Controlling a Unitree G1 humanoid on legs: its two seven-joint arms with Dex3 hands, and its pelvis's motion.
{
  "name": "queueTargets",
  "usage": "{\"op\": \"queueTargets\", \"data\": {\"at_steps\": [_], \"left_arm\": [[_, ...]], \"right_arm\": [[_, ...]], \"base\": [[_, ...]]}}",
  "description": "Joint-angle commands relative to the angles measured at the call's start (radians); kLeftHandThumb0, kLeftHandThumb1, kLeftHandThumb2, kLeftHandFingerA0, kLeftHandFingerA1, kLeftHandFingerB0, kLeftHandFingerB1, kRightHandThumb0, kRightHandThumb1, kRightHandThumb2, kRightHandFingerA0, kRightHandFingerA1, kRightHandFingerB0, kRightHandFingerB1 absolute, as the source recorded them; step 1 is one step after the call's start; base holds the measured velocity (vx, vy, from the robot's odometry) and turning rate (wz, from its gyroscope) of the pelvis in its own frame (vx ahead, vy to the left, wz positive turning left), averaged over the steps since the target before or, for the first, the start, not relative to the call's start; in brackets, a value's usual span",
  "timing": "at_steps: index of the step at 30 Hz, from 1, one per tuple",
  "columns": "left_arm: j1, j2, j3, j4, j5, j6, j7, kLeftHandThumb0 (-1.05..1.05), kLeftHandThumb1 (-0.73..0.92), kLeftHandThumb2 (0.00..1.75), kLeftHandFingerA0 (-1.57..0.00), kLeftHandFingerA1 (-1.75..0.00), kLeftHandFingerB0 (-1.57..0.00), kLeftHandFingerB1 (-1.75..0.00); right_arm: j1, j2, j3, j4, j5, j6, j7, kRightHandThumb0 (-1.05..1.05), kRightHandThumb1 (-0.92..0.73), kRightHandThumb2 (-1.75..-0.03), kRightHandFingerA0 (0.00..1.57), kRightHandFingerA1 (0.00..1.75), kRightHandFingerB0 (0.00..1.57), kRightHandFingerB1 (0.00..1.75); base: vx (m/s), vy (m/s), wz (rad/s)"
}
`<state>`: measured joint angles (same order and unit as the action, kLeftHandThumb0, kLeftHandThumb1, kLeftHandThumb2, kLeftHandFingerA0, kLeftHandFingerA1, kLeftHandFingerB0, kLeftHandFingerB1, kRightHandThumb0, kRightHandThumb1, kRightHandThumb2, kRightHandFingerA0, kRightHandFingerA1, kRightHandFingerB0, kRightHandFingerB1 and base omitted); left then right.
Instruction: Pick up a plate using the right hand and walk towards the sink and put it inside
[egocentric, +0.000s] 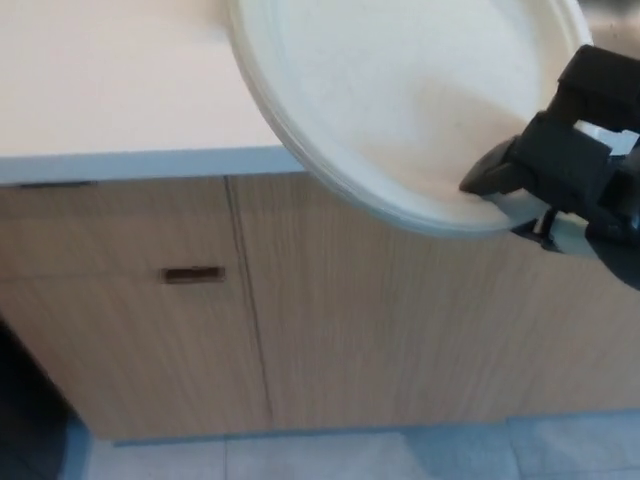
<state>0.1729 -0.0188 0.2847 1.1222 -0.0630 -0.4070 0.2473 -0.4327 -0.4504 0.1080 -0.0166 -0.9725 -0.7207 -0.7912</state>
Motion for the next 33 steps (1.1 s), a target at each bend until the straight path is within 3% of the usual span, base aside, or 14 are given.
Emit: {"op": "queueTargets", "data": {"at_steps": [1, 3, 4, 5, 6, 13, 14, 17, 19, 27, 28, 30, 31, 33], "left_arm": [[0.005, 0.011, -0.003, -0.007, 0.002, -0.029, 0.014, 0.07, 0.59, 1.58, -0.99, -1.58, -0.82, -1.32], [0.005, 0.011, -0.005, -0.008, 0.002, -0.027, 0.014, 0.07, 0.59, 1.58, -0.99, -1.58, -0.82, -1.32], [0.005, 0.013, -0.005, -0.004, 0.003, -0.031, 0.013, 0.11, 0.56, 1.64, -0.95, -1.57, -0.78, -1.29], [0.005, 0.015, -0.005, 0.0, 0.002, -0.033, 0.011, 0.12, 0.58, 1.64, -0.98, -1.57, -0.81, -1.3], [0.006, 0.014, -0.001, -0.001, -0.005, -0.033, 0.008, 0.05, 0.74, 1.37, -1.25, -1.28, -1.02, -1.13], [0.014, 0.013, 0.0, -0.001, -0.005, -0.039, 0.01, 0.05, 0.74, 1.37, -1.24, -1.28, -1.02, -1.13], [0.012, 0.014, -0.001, 0.002, -0.003, -0.04, 0.011, 0.09, 0.54, 1.63, -1.0, -1.6, -0.8, -1.3], [0.012, 0.013, 0.002, 0.001, -0.006, -0.039, 0.01, 0.08, 0.56, 1.63, -1.03, -1.62, -0.82, -1.33], [0.009, 0.015, 0.003, 0.019, -0.004, -0.046, 0.008, 0.04, 0.71, 1.33, -1.25, -1.26, -1.03, -1.12], [-0.003, 0.023, 0.006, 0.046, -0.005, -0.05, 0.006, 0.03, 0.71, 1.33, -1.23, -1.25, -1.01, -1.1], [0.003, 0.018, 0.004, 0.032, -0.004, -0.05, 0.011, 0.08, 0.61, 1.54, -0.96, -1.61, -0.8, -1.36], [0.002, 0.019, 0.0, 0.032, 0.001, -0.047, 0.019, 0.09, 0.6, 1.54, -0.97, -1.62, -0.8, -1.36], [-0.001, 0.02, 0.001, 0.036, -0.001, -0.044, 0.018, 0.09, 0.6, 1.54, -0.96, -1.62, -0.79, -1.35], [-0.001, 0.017, 0.004, 0.033, -0.008, -0.047, 0.009, 0.01, 0.74, 1.34, -1.23, -1.26, -1.02, -1.12]], "right_arm": [[-0.02, -0.011, -0.012, 0.012, 0.031, -0.01, 0.002, -0.22, -0.45, -1.21, 1.29, 1.45, 1.03, 1.32], [-0.02, -0.011, -0.013, 0.013, 0.03, -0.012, 0.002, -0.22, -0.45, -1.21, 1.29, 1.45, 1.03, 1.32], [-0.02, -0.011, -0.014, 0.012, 0.025, -0.008, 0.003, -0.19, -0.44, -1.3, 0.98, 1.75, 0.74, 1.73], [-0.021, -0.011, -0.015, 0.011, 0.018, -0.006, -0.001, -0.19, -0.43, -1.31, 0.98, 1.75, 0.75, 1.73], [-0.023, -0.01, -0.014, 0.014, 0.016, -0.009, -0.007, -0.24, -0.47, -1.21, 1.29, 1.45, 1.03, 1.32], [-0.021, -0.006, -0.012, 0.018, 0.017, -0.016, -0.005, -0.25, -0.48, -1.21, 1.29, 1.45, 1.04, 1.32], [-0.02, -0.008, -0.013, 0.018, 0.018, -0.016, -0.001, -0.24, -0.45, -1.21, 1.3, 1.47, 1.04, 1.34], [-0.02, -0.008, -0.011, 0.019, 0.023, -0.016, 0.004, -0.25, -0.45, -1.21, 1.3, 1.47, 1.04, 1.34], [-0.021, -0.012, -0.012, 0.018, 0.019, -0.018, 0.001, -0.26, -0.45, -1.2, 1.3, 1.46, 1.05, 1.33], [-0.017, -0.016, -0.015, 0.024, 0.012, -0.02, -0.013, -0.23, -0.45, -1.21, 1.31, 1.47, 1.04, 1.34], [-0.018, -0.017, -0.015, 0.026, 0.01, -0.02, -0.014, -0.22, -0.43, -1.21, 1.31, 1.48, 1.05, 1.34], [-0.018, -0.018, -0.015, 0.026, 0.018, -0.022, -0.004, -0.25, -0.48, -1.21, 1.29, 1.45, 1.04, 1.32], [-0.017, -0.019, -0.017, 0.026, 0.019, -0.022, -0.004, -0.2, -0.43, -1.31, 1.0, 1.75, 0.76, 1.73], [-0.02, -0.021, -0.017, 0.031, 0.021, -0.025, -0.003, -0.24, -0.43, -1.2, 1.3, 1.47, 1.04, 1.33]], "base": [[-0.07, 0.05, 0.13], [0.0, 0.0, 0.0], [0.0, 0.0, 0.0], [0.0, 0.0, 0.0], [0.03, -0.106, -0.02], [0.05, -0.261, 0.0], [0.09, -0.519, 0.07], [0.08, -0.313, -0.05], [0.12, -0.173, -0.01], [0.18, -0.014, 0.0], [0.26, 0.284, -0.33], [0.27, 0.181, 0.05], [0.25, 0.055, 0.08], [0.18, -0.03, 0.03]]}}
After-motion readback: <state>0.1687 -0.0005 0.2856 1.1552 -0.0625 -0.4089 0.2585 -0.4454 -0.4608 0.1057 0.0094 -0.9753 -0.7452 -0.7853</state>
